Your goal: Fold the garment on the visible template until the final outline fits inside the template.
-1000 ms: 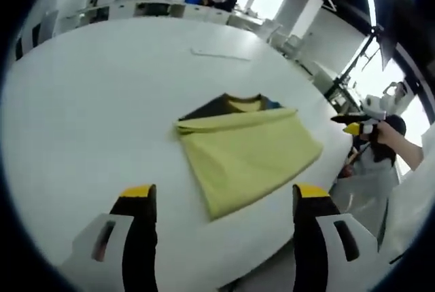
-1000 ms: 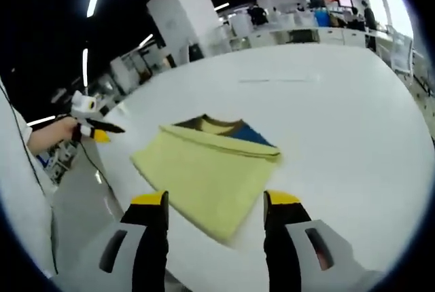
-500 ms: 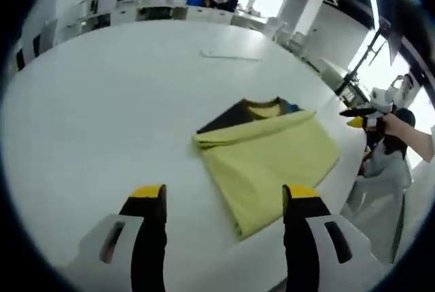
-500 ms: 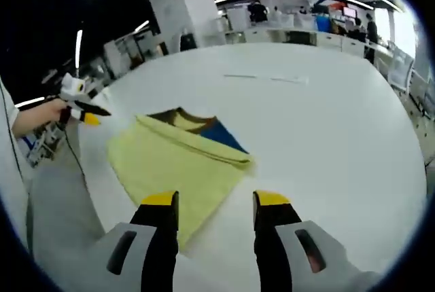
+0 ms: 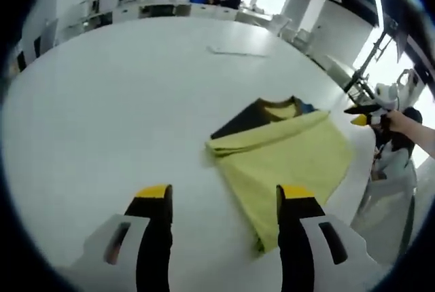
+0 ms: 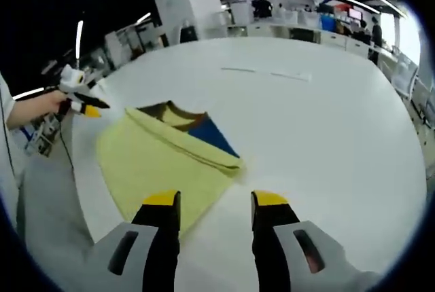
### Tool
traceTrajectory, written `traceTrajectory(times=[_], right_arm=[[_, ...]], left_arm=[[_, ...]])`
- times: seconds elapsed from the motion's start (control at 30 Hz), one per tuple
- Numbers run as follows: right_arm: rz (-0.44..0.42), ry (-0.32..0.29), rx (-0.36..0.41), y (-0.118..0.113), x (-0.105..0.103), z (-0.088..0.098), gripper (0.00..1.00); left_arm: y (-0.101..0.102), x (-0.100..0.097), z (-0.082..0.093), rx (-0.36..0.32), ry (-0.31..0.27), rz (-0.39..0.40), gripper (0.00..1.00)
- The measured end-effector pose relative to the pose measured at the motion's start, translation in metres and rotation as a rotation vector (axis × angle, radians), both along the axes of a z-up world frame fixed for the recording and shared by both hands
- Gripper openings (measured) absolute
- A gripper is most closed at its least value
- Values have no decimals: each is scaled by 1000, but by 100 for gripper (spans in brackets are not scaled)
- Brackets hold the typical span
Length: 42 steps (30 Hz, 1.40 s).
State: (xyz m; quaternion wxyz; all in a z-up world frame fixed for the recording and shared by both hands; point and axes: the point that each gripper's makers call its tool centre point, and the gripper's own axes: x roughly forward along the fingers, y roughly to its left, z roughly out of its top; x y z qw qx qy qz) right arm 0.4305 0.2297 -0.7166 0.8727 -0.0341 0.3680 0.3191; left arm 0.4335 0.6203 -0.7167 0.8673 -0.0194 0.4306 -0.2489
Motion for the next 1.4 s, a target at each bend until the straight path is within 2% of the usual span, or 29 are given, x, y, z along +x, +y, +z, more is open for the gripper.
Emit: traceTrajectory(times=[0.33, 0.53, 0.83, 1.23, 1.4], right_arm=[[4, 11, 10, 5, 16, -11, 36], [1, 16, 15, 9, 23, -17, 33], [-24, 8, 17, 8, 35, -24, 23], [-52, -20, -1, 2, 45, -32, 14], [-49, -23, 2, 5, 47, -33, 11]], left_arm=[[-7, 15, -8, -13, 8, -1, 53], [-14, 22, -12, -37, 18, -8, 44], [-18, 34, -19, -45, 18, 1, 38], [-13, 47, -26, -4, -13, 29, 31], [-14, 47, -28, -13, -16, 28, 20]])
